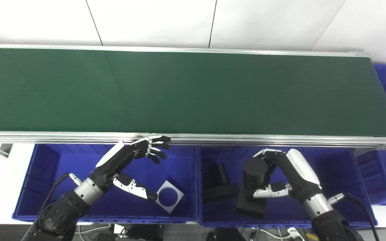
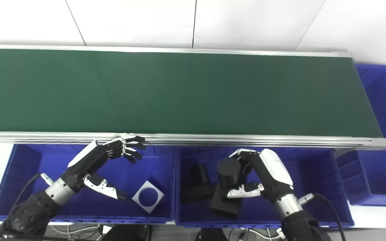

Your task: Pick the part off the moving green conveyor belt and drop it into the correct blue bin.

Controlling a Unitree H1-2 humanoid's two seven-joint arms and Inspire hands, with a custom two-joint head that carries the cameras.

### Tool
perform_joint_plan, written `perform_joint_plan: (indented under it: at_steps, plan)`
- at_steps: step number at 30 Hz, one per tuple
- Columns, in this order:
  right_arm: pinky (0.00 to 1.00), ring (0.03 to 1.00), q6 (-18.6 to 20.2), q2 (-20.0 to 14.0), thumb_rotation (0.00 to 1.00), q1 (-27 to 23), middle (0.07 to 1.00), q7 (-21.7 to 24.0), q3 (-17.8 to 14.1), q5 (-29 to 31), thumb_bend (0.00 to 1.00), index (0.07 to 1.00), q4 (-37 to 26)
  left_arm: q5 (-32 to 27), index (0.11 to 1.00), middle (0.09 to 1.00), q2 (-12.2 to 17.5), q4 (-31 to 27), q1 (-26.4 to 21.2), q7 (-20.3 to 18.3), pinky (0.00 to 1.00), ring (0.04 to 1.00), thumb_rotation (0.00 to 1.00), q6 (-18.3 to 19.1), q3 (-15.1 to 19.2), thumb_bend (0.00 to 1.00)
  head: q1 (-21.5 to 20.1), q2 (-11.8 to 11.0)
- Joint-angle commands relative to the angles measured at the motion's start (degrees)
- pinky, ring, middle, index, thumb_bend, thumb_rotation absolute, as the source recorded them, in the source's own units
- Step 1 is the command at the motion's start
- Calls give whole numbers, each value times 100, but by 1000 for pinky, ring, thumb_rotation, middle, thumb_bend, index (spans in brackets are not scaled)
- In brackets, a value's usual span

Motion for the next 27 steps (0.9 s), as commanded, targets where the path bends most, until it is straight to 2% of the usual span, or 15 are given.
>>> perform_joint_plan:
  at_steps: [1,4,8,9,11,12,14,16,18,19,21,24,27]
  plan:
    - [441,491,192,15,0,-21,456,18,-85,-130,510,543,-231,-15,844,791,82,-143,-4,-24,608,693,239,-158,11,961,6,-1]
    - [455,505,285,76,0,7,462,-63,-95,-375,511,539,-187,-7,843,791,85,-139,15,-28,610,693,240,-154,20,962,-7,-25]
    - [511,588,213,218,0,67,480,-255,-144,-471,518,519,-114,8,842,787,85,-100,24,-22,606,689,219,-180,29,959,-10,-51]
    - [550,657,187,249,43,83,652,-280,-160,-459,572,672,-107,3,842,790,84,-94,27,-23,607,691,219,-183,31,956,-10,-51]
    - [621,755,103,353,106,133,795,-373,-229,-349,641,789,-83,-2,844,795,81,-94,27,-23,604,691,217,-185,33,954,-10,-65]
    - [625,761,32,405,109,155,802,-449,-257,-298,645,794,-64,-7,845,795,81,-84,25,-23,603,691,217,-183,35,954,-16,-82]
    - [683,826,-139,483,209,186,866,-606,-293,-229,674,853,-19,-24,847,798,79,-62,24,-23,608,694,219,-181,42,953,-17,-118]
    - [712,855,-405,571,315,217,900,-823,-329,-122,697,891,62,-30,850,800,83,-45,24,-24,617,702,212,-180,47,950,-2,-162]
    - [717,859,-716,672,332,248,905,-1051,-345,-13,705,896,161,-12,853,803,91,-25,23,-22,620,706,211,-184,52,949,16,-194]
    - [730,865,-843,712,389,260,908,-1135,-342,20,706,905,201,-2,857,810,91,-13,21,-19,628,716,222,-187,54,948,16,-194]
    - [745,870,-1115,783,426,271,908,-1219,-291,130,718,910,279,-7,860,816,91,16,9,-24,636,727,227,-187,54,948,54,-250]
    - [754,870,-1223,824,501,275,915,-1219,-232,140,756,927,345,-56,864,823,86,-13,27,-29,648,748,217,-113,55,956,77,-302]
    - [732,862,-1303,854,528,294,923,-1218,-195,156,779,936,385,-129,871,830,61,75,15,-49,663,761,212,-165,65,956,113,-382]
